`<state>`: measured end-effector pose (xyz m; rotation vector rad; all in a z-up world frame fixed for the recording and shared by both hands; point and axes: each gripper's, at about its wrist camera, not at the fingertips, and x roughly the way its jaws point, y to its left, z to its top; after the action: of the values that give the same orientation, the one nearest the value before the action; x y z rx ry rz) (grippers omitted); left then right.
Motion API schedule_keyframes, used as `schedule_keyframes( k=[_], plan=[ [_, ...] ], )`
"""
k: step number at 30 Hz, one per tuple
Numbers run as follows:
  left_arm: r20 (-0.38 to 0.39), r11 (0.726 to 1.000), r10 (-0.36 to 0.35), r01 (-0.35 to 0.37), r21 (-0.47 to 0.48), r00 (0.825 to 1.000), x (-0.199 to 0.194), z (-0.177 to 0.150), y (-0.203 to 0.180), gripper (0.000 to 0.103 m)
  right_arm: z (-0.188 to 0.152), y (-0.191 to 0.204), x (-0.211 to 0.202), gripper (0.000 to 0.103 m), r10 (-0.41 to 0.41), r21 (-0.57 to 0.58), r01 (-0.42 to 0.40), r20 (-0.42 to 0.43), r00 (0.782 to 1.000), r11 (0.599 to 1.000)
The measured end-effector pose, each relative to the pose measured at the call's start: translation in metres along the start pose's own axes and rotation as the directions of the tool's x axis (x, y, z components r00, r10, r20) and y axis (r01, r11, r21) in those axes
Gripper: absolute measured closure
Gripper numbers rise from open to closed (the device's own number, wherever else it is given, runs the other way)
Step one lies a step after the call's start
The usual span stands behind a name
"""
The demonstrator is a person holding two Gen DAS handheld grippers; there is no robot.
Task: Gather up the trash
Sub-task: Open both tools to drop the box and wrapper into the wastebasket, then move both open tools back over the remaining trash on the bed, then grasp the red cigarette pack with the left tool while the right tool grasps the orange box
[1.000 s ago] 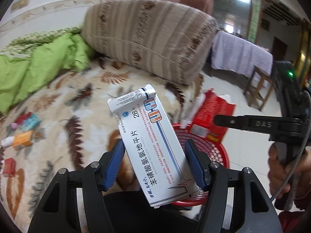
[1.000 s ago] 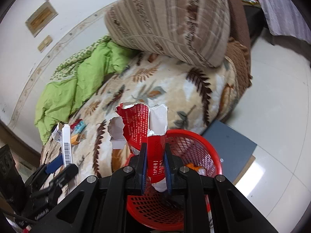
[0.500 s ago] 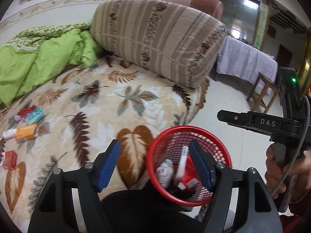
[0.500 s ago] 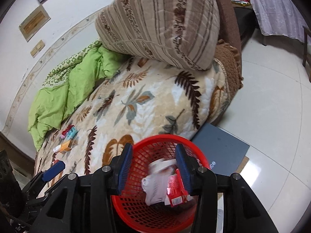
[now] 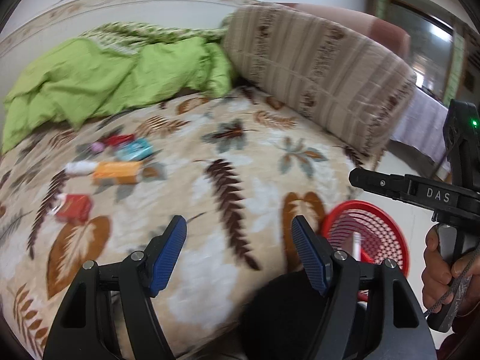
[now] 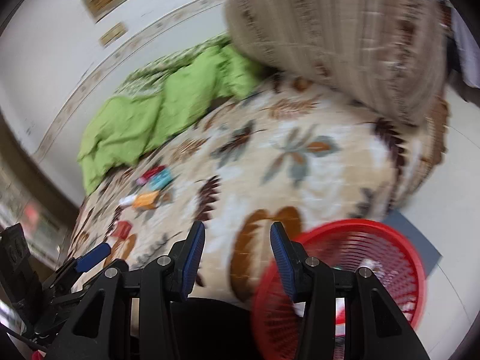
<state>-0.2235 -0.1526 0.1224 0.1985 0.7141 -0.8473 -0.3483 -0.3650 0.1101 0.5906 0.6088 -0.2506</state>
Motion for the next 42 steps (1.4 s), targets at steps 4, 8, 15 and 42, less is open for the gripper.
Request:
schedule_keyframes(
  k=[4,8,15,42],
  plan=[
    [-0.009,0.994,0.059,-0.060,-0.089,0.998,-0.006,-0.009,0.042,0.032,-0.001,0.035,0.032,0.055,0.054,-0.061,-0.058,-0.054,0.997,0.996],
    [-0.028,0.978,0.118,-0.121,-0.172,0.993,-0.010,-0.019,0.080,0.032,-0.003,0.070,0.061,0.055,0.093,-0.120,-0.104,-0.092,0.991,0.987],
    [-0.097,0.893,0.209,-0.230,-0.387,0.973,-0.008,-0.030,0.157,0.032,-0.013,0.115,0.112,0.055,0.129,-0.177,-0.154,-0.147,0.981,0.972],
    [-0.417,0.529,0.304,-0.516,-0.674,0.856,0.132,0.015,0.285,0.017,-0.014,0.089,0.117,0.050,0.321,-0.034,-0.325,-0.098,0.942,0.945]
  ],
)
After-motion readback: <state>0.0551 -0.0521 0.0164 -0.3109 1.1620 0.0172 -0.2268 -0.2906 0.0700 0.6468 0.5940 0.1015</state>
